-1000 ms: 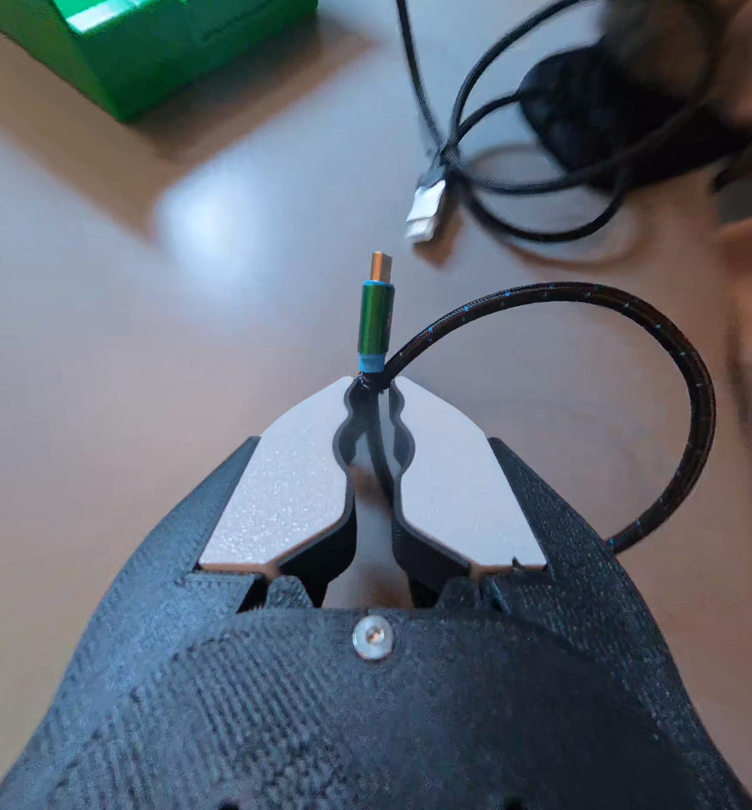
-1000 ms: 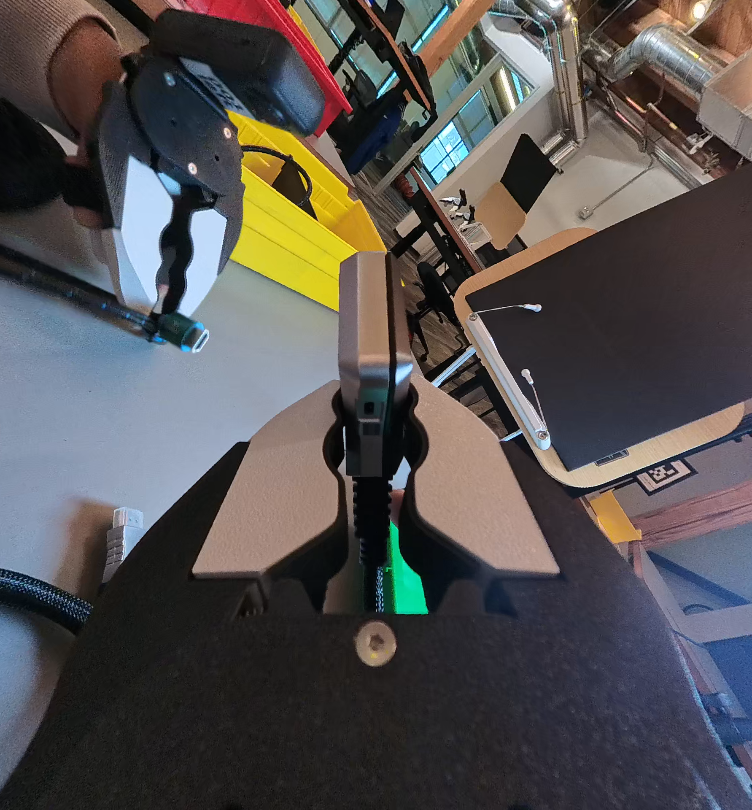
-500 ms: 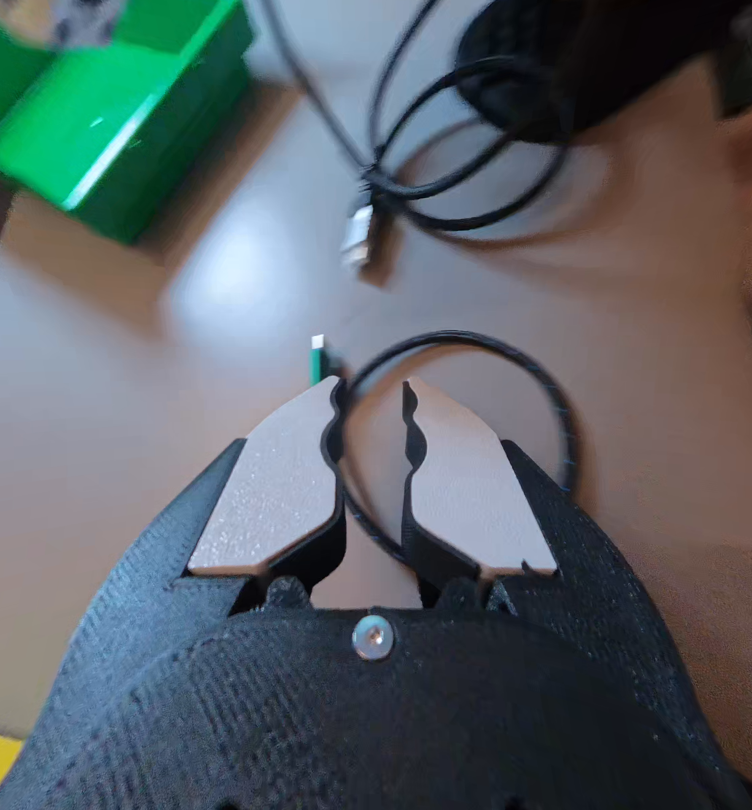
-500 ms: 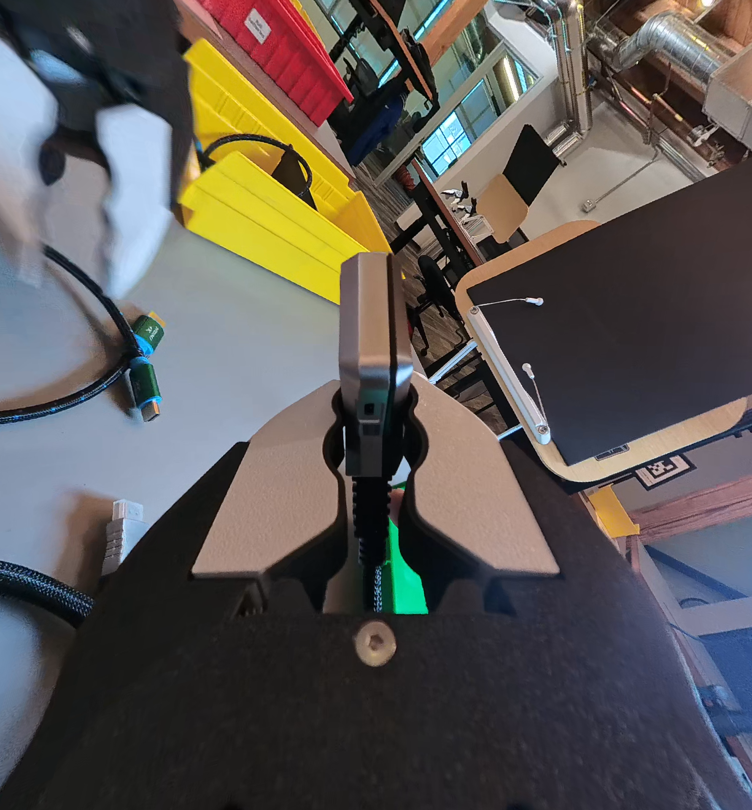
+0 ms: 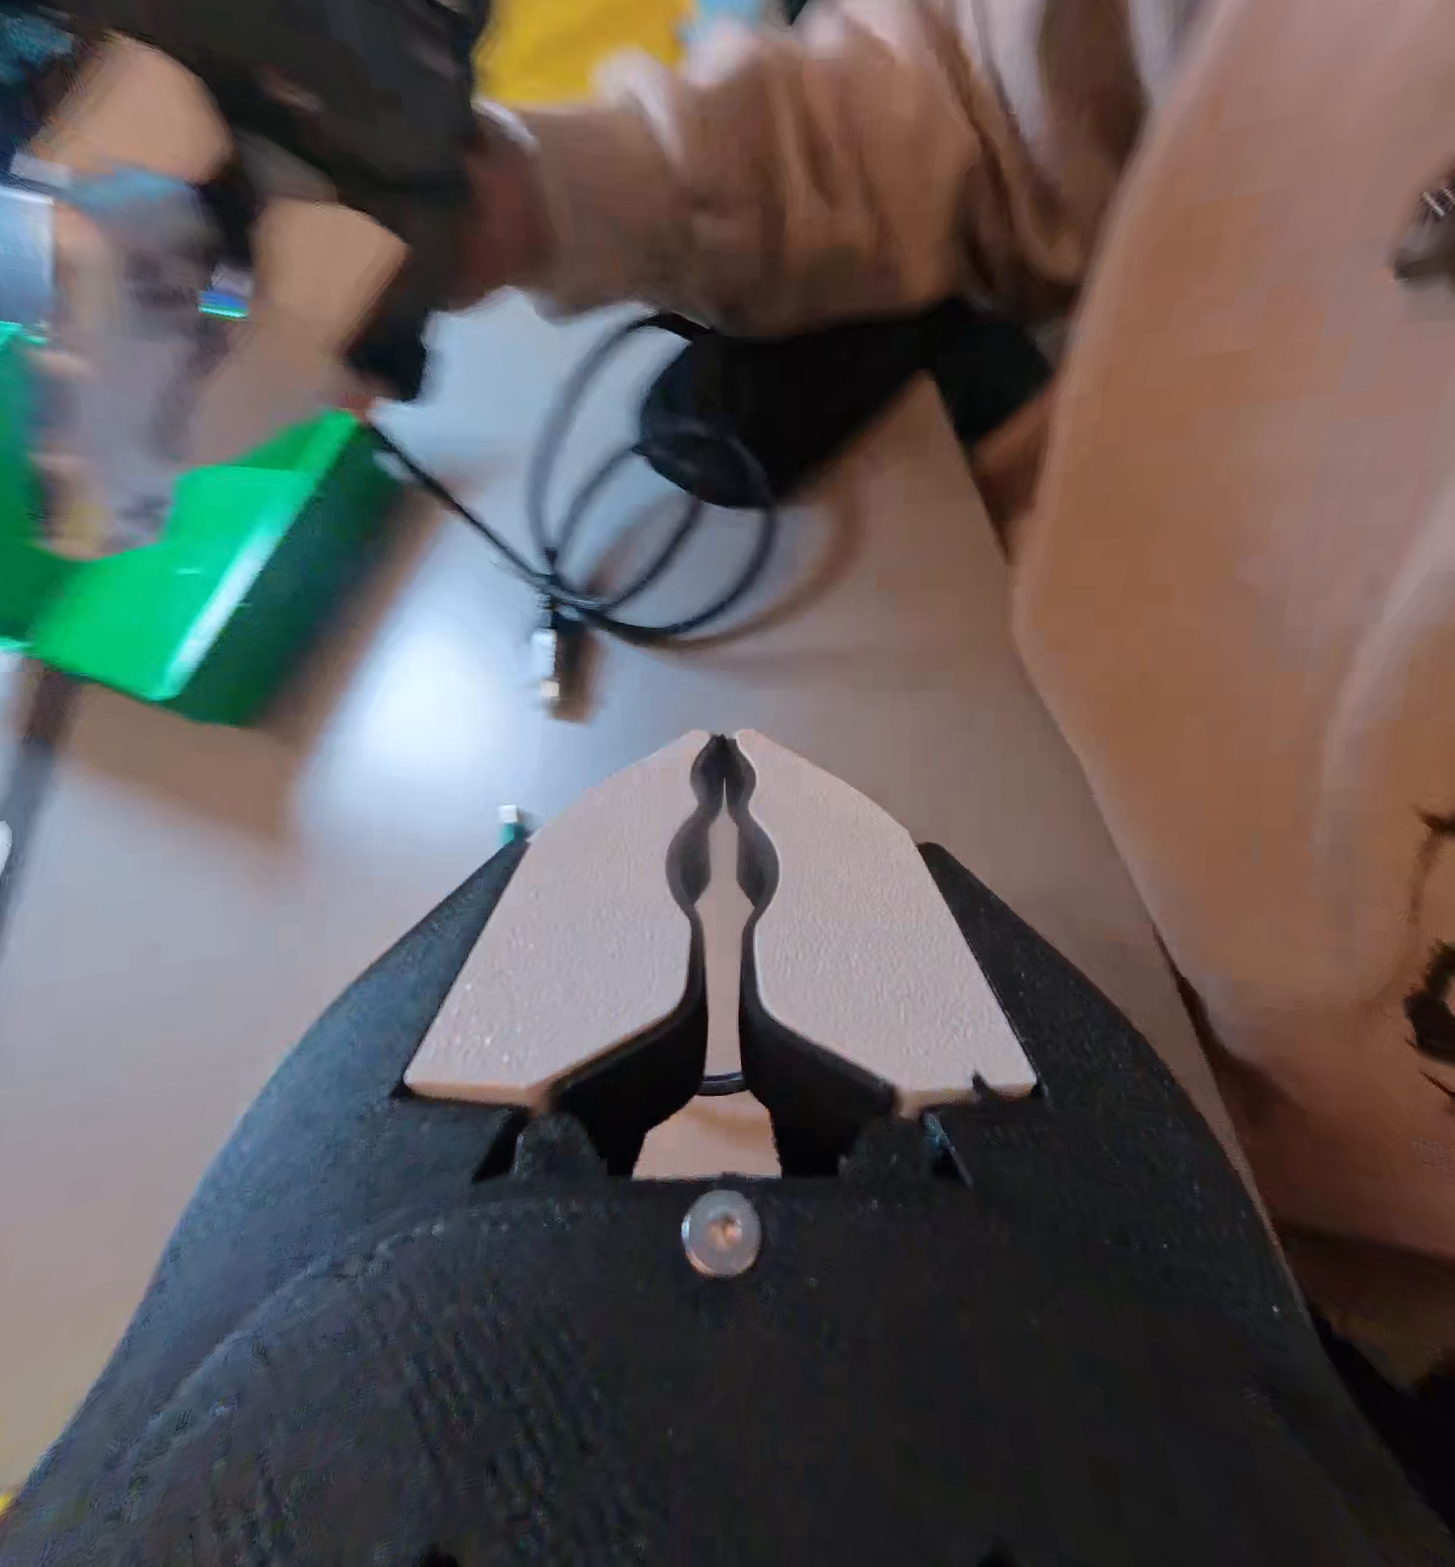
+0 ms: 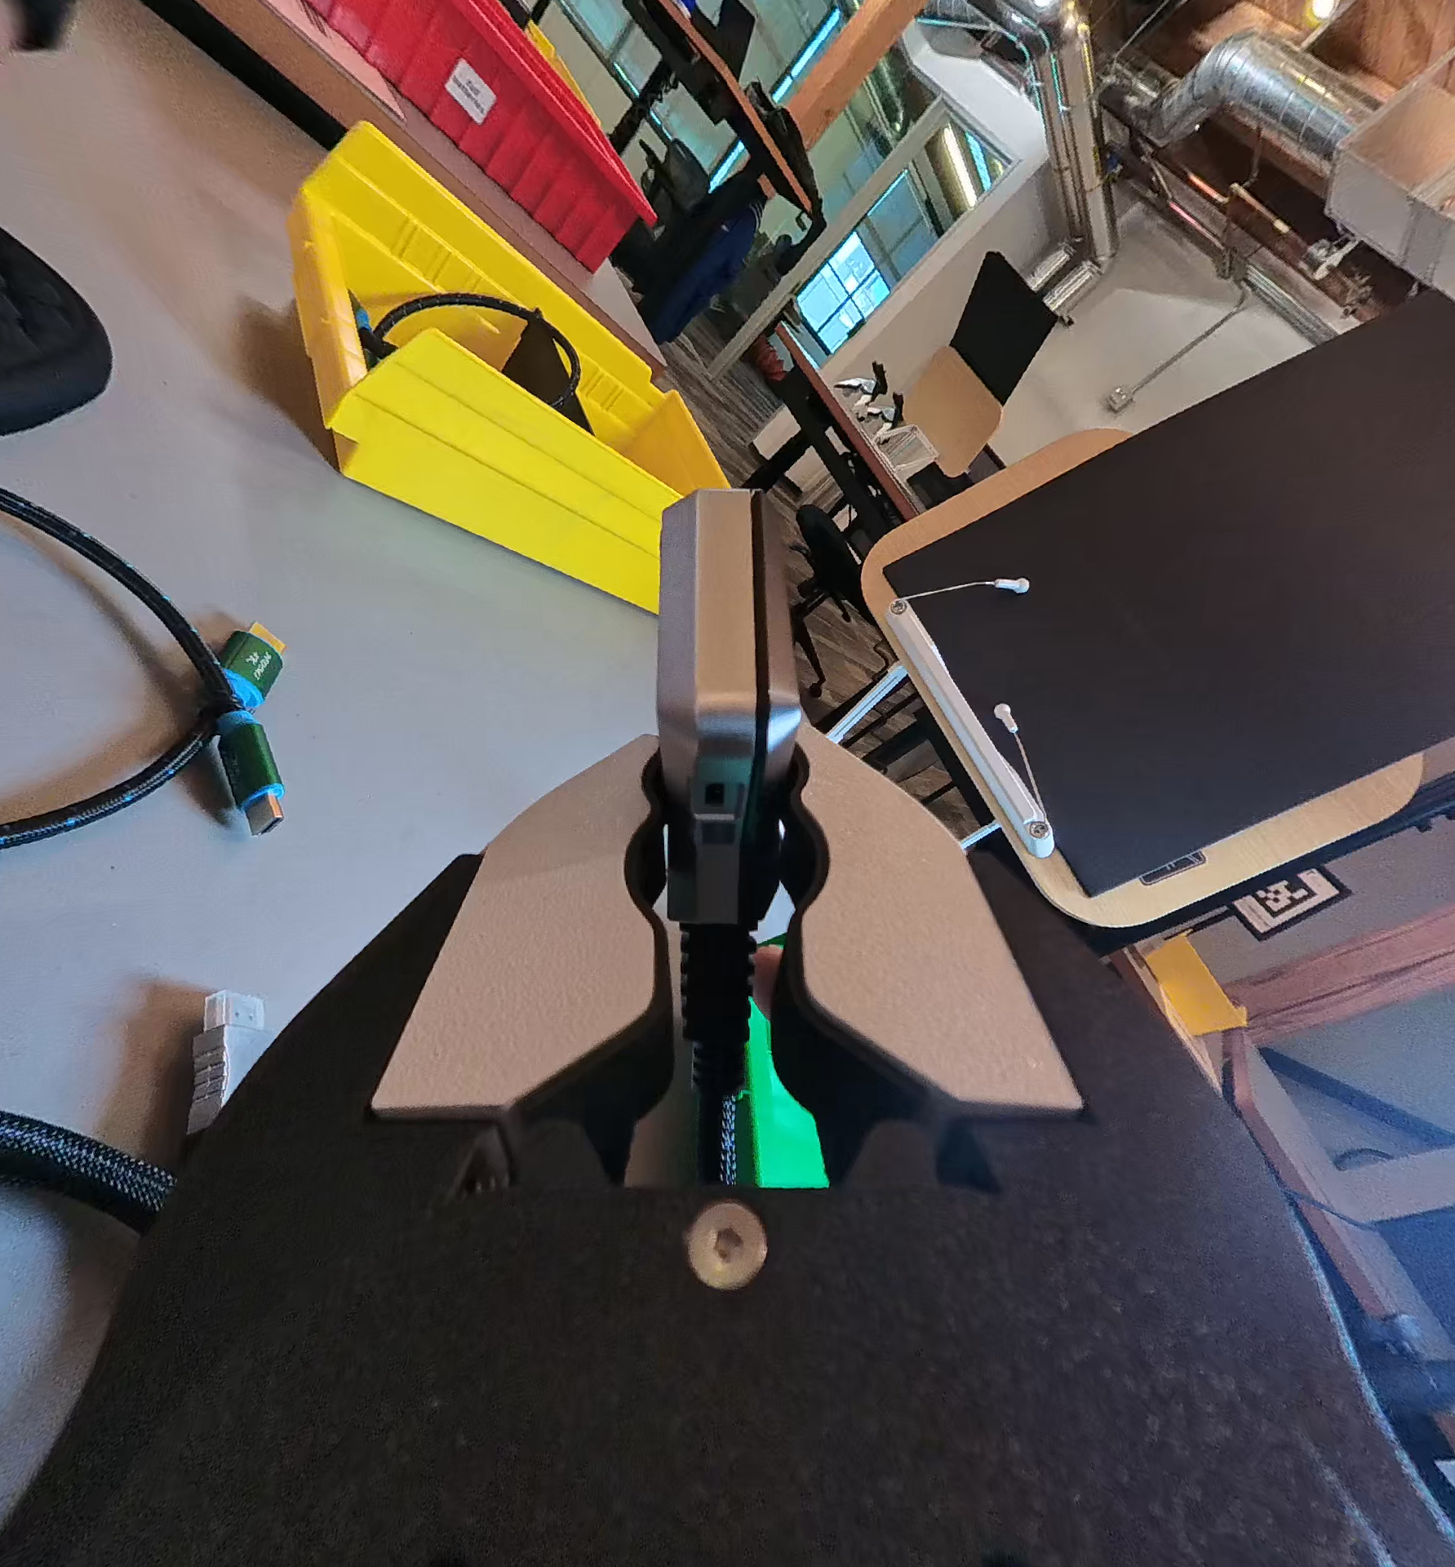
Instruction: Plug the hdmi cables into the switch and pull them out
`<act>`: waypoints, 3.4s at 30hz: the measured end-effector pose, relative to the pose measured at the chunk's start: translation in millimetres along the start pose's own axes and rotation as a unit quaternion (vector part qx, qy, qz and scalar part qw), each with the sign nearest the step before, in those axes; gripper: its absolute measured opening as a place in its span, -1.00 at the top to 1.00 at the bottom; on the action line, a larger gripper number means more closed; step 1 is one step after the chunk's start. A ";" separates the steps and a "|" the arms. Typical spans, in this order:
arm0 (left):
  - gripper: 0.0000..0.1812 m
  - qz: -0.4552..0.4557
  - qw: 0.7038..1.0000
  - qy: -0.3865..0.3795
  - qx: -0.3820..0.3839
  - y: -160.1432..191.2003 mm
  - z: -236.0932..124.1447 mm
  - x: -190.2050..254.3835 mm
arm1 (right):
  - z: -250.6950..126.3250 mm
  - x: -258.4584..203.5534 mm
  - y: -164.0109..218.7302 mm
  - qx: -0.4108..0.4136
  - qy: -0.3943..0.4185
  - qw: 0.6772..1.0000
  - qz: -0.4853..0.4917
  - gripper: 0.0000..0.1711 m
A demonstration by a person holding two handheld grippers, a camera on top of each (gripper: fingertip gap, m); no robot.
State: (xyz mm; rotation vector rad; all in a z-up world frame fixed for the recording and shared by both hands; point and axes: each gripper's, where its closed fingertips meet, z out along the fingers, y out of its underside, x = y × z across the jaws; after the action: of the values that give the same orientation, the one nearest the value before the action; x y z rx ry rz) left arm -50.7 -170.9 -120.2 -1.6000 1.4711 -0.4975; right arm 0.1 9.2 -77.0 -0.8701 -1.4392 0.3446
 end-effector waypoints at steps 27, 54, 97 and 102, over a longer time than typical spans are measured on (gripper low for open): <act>1.00 -0.214 0.973 -0.058 0.070 26.9 1.8 -96.6 | -0.9 1.8 5.5 -0.007 -0.003 1.000 0.006 0.74; 0.84 0.008 0.945 -0.227 -0.234 97.8 48.9 -119.9 | 4.5 -4.0 17.6 -0.028 -0.002 0.999 -0.028 0.74; 0.84 -0.120 0.937 -0.152 -0.293 121.7 64.7 -105.5 | 37.6 -121.2 49.7 -0.175 -0.331 0.920 0.119 0.74; 0.85 -0.109 0.930 -0.141 -0.320 122.6 65.2 -98.8 | 34.2 -127.8 50.0 -0.187 -0.359 0.903 0.146 0.74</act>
State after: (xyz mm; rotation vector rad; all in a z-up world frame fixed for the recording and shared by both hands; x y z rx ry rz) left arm -93.4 -45.6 -227.5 -2.2511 1.3040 0.1251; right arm -36.8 -34.8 -206.2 -1.3656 -2.1038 0.6787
